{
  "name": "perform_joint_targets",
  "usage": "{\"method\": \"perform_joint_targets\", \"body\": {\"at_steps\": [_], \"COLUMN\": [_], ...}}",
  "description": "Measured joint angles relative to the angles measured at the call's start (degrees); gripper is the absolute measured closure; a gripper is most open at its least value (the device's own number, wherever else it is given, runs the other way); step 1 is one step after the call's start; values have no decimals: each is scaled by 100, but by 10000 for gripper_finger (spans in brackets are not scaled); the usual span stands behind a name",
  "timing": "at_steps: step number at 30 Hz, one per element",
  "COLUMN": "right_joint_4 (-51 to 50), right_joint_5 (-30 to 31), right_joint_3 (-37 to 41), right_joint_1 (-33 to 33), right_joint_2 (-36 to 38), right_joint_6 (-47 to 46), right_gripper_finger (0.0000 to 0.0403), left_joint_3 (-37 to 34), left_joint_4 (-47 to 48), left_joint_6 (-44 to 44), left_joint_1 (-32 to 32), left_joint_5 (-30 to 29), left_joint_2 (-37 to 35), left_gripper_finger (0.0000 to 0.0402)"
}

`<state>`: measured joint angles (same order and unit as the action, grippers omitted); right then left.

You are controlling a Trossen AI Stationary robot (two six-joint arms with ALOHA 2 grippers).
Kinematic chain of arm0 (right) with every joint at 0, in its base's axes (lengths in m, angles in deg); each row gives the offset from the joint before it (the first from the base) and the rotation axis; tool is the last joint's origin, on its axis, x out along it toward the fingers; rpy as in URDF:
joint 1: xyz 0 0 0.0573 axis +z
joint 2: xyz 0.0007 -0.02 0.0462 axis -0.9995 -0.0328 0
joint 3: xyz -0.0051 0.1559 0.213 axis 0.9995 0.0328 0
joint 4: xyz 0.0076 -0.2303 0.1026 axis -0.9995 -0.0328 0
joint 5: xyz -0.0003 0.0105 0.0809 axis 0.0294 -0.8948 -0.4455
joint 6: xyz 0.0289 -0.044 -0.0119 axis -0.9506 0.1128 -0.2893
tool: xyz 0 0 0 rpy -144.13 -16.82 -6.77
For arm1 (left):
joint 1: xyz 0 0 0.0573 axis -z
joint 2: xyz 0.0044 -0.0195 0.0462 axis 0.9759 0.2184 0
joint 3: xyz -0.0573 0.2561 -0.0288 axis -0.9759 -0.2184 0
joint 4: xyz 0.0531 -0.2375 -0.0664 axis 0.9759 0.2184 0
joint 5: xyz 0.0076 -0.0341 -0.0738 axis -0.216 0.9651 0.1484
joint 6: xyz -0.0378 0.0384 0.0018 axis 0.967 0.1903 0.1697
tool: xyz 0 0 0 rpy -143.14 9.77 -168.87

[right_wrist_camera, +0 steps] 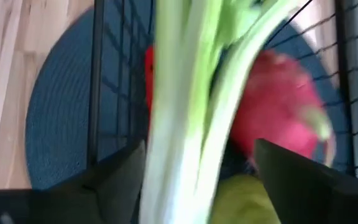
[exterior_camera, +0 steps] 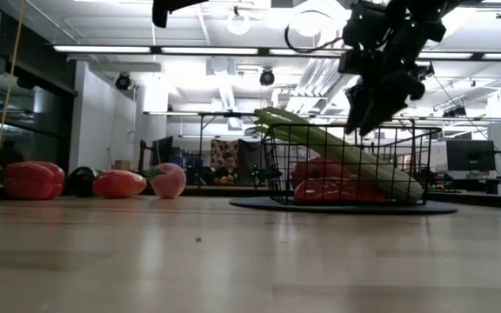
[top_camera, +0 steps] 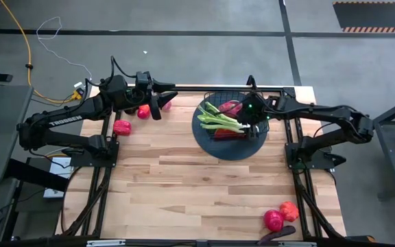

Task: Build produce basket
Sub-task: Put the mango into the black wire basket

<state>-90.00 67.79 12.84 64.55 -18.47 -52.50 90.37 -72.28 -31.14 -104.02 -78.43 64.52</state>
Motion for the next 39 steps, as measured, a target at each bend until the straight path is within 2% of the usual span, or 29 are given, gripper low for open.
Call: {"method": "perform_joint_targets", "body": {"at_steps": [6, 9, 12, 15, 18, 24, 29, 34, 39], "right_joint_4": [-594, -731, -444, 205, 1294, 3506, 5092, 5586, 5599], "right_joint_5": [-16, -114, -570, -1294, -1829, -1922, -1924, -1923, -1924], "right_joint_3": [-797, -1196, -1366, -1262, -812, 351, 800, 763, 689], "right_joint_1": [-164, -332, -521, -622, -559, -255, -63, 85, 127], "right_joint_2": [2, 61, 256, 521, 835, 1342, 1526, 1572, 1572], "right_joint_6": [-200, -843, -1657, -2260, -2854, -4251, -4881, -4891, -5007], "right_gripper_finger": [73, 71, 70, 70, 70, 70, 70, 70, 70], "left_joint_3": [0, 0, 0, 0, 2, -6, -674, -1443, -1554], "left_joint_4": [0, 0, 3, 58, 229, 735, 32, -1155, -1191], "left_joint_6": [0, 1, 0, -20, -63, -167, -89, 443, 697], "left_joint_1": [0, 0, -2, -37, -92, -160, -96, -98, -96], "left_joint_5": [0, 26, 220, 452, 658, 667, 673, 940, 1029], "left_joint_2": [0, 0, -14, -98, -199, -433, -627, -834, -898], "left_gripper_finger": [225, 225, 225, 225, 225, 225, 232, 241, 245]}}
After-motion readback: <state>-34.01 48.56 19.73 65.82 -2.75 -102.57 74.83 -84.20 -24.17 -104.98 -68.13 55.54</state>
